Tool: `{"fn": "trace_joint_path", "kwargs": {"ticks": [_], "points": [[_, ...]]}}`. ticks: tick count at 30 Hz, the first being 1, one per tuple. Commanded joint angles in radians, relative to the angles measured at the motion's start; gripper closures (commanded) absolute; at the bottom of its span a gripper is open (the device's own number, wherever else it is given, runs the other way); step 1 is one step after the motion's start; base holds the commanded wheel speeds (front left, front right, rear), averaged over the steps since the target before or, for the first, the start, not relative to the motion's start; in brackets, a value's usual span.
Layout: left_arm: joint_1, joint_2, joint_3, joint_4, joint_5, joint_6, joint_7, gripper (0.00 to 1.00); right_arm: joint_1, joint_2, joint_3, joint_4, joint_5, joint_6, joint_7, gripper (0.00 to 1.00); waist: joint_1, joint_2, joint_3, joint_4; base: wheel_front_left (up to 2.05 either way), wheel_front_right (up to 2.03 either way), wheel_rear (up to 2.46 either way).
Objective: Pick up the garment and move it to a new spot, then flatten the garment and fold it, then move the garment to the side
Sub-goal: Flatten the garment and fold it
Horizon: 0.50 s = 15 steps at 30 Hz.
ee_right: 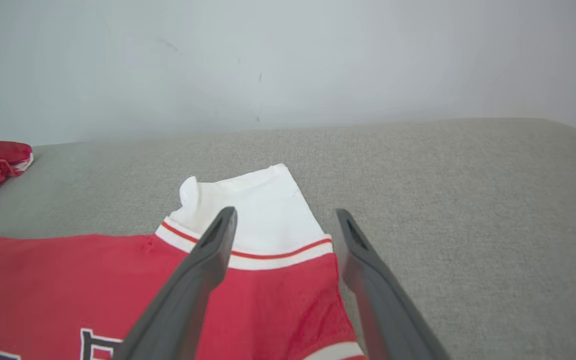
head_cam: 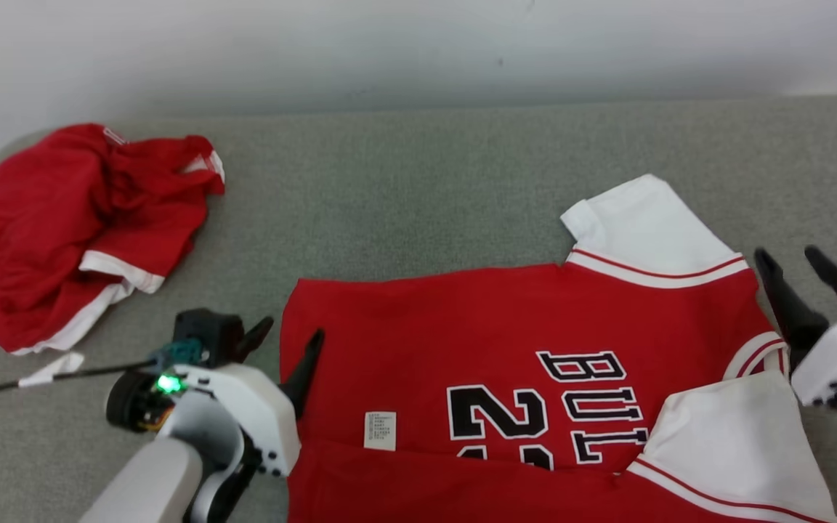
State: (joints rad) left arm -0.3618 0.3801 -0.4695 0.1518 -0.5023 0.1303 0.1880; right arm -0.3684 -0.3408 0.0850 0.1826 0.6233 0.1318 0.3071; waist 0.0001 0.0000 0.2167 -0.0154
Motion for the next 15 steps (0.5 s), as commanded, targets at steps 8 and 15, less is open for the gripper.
{"fn": "trace_joint_path", "kwargs": {"ticks": [8,15], "points": [[-0.185,-0.039,-0.04,0.112,0.037,-0.054,0.008,0.0,-0.316,-0.092,0.169,0.199,0.075,-0.002,-0.012,0.0,-0.0001,0.0,0.146,0.048,0.0,0.0,0.0],[-0.277,-0.062,-0.063,0.152,0.053,-0.075,0.017,0.0,-0.499,-0.145,0.321,0.334,0.167,-0.002,-0.021,0.0,-0.0001,0.0,0.216,0.09,0.0,0.0,0.0]]}}
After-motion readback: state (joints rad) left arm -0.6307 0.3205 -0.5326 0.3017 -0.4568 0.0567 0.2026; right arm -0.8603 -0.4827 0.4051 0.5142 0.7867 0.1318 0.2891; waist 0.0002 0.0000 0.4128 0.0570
